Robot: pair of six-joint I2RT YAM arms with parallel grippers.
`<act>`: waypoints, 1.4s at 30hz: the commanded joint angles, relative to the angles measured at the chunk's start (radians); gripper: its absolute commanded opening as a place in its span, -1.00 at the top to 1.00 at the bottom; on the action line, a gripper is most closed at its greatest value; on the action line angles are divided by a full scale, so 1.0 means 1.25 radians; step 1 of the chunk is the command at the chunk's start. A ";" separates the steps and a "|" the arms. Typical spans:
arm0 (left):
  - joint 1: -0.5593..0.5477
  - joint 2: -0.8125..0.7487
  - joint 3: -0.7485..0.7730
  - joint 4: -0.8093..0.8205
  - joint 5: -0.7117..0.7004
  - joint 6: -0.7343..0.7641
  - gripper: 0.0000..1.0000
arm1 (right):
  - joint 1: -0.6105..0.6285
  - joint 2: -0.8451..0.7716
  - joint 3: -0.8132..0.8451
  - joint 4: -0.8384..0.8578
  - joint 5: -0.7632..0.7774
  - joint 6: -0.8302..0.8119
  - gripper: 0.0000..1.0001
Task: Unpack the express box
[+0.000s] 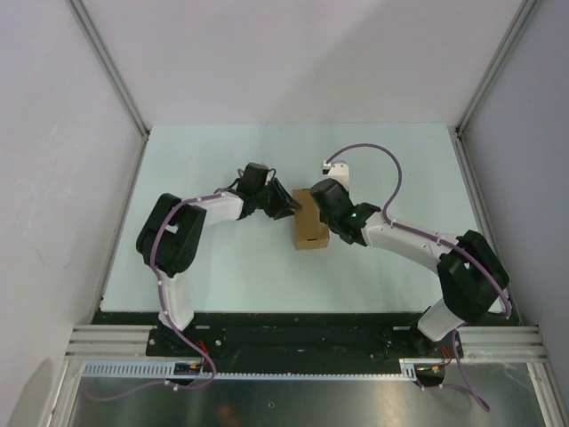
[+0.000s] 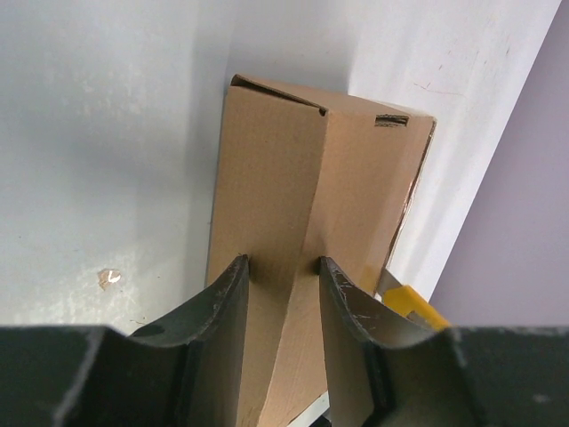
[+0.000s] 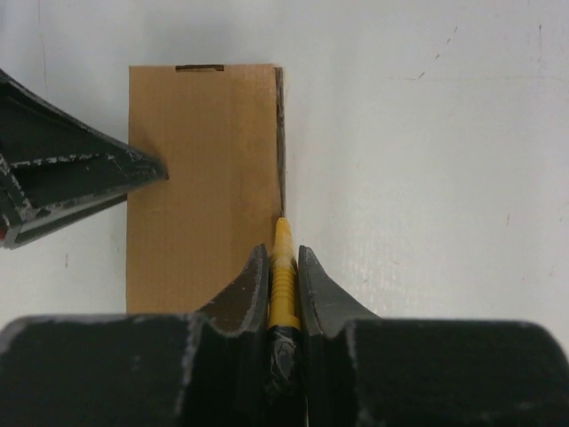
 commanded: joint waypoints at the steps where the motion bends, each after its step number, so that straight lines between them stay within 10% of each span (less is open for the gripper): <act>1: 0.002 0.024 -0.020 -0.077 -0.058 -0.016 0.22 | 0.007 -0.055 -0.006 -0.090 -0.027 0.054 1.00; 42: 0.002 0.024 -0.017 -0.084 -0.087 -0.025 0.22 | 0.064 -0.250 -0.035 -0.253 -0.069 0.167 1.00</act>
